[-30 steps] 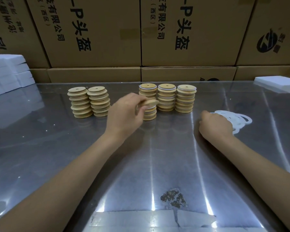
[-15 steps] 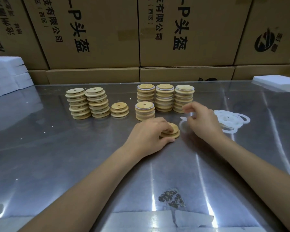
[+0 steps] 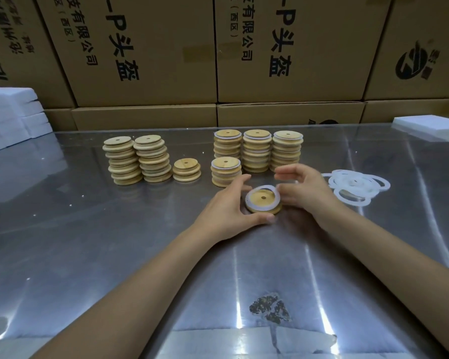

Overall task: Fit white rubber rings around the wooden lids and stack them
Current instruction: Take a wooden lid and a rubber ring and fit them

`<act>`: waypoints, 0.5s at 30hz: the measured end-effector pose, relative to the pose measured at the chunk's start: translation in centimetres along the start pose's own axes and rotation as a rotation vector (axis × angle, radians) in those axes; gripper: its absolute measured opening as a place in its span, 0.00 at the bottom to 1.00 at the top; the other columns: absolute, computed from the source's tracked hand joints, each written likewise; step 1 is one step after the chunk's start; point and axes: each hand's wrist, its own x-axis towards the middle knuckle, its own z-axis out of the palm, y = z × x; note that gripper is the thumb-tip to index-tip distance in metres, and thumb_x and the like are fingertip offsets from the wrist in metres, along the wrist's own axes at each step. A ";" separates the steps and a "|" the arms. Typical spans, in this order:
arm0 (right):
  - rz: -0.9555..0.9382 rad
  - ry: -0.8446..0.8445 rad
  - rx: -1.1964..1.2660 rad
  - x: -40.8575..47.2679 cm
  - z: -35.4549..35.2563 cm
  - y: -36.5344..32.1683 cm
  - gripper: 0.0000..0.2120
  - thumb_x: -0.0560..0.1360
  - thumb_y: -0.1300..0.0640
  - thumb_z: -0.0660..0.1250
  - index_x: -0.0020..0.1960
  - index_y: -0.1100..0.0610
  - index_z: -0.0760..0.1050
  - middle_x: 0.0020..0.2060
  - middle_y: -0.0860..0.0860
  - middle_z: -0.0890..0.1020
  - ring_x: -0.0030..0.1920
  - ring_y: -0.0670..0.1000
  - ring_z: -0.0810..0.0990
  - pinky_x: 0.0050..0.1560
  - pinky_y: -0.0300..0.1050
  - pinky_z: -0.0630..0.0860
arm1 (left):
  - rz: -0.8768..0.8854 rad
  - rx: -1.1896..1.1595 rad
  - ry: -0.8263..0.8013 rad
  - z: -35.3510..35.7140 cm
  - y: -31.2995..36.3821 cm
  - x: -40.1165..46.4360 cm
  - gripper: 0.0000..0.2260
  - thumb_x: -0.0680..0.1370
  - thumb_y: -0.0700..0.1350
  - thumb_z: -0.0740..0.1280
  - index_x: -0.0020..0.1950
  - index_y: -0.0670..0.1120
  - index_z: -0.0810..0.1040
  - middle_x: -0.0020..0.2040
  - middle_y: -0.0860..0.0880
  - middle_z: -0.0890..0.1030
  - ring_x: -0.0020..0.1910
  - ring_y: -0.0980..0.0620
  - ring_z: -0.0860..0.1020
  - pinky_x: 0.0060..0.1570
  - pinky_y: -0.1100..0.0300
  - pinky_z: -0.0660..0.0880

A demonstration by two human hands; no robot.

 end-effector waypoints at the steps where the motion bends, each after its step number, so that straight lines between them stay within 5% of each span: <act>1: -0.020 0.015 -0.090 0.0 0.1 0.3 0.14 0.73 0.70 0.67 0.54 0.55 0.75 0.55 0.53 0.79 0.50 0.53 0.80 0.49 0.51 0.81 | -0.004 0.005 -0.017 0.0 -0.1 0.1 0.42 0.67 0.57 0.76 0.75 0.50 0.58 0.65 0.56 0.75 0.66 0.57 0.70 0.65 0.60 0.68; 4: -0.094 0.063 -0.253 0.2 0.0 0.3 0.14 0.73 0.68 0.66 0.52 0.52 0.75 0.50 0.48 0.80 0.50 0.53 0.81 0.54 0.58 0.78 | -0.012 0.000 -0.024 0.0 -0.3 0.2 0.41 0.70 0.54 0.75 0.76 0.49 0.57 0.63 0.57 0.76 0.66 0.56 0.70 0.65 0.60 0.67; 7: -0.113 0.061 -0.337 0.5 0.0 0.7 0.09 0.74 0.62 0.68 0.53 0.53 0.76 0.51 0.50 0.81 0.52 0.49 0.79 0.58 0.53 0.76 | -0.006 -0.016 -0.007 0.0 -0.4 0.3 0.40 0.70 0.52 0.75 0.75 0.49 0.58 0.62 0.56 0.77 0.66 0.56 0.70 0.65 0.60 0.67; 11: -0.045 -0.131 -0.419 0.4 0.3 0.9 0.23 0.70 0.47 0.72 0.61 0.55 0.75 0.53 0.49 0.81 0.56 0.47 0.79 0.60 0.46 0.74 | 0.025 -0.042 0.020 0.1 -0.4 0.3 0.38 0.70 0.50 0.74 0.75 0.48 0.60 0.61 0.55 0.78 0.65 0.56 0.72 0.65 0.57 0.69; 15: -0.110 -0.168 -0.427 0.3 0.8 1.1 0.19 0.71 0.54 0.72 0.60 0.55 0.75 0.52 0.49 0.81 0.55 0.47 0.79 0.59 0.47 0.76 | 0.042 -0.093 0.045 0.1 -0.4 0.3 0.36 0.70 0.50 0.75 0.74 0.49 0.62 0.59 0.56 0.79 0.60 0.58 0.75 0.58 0.68 0.70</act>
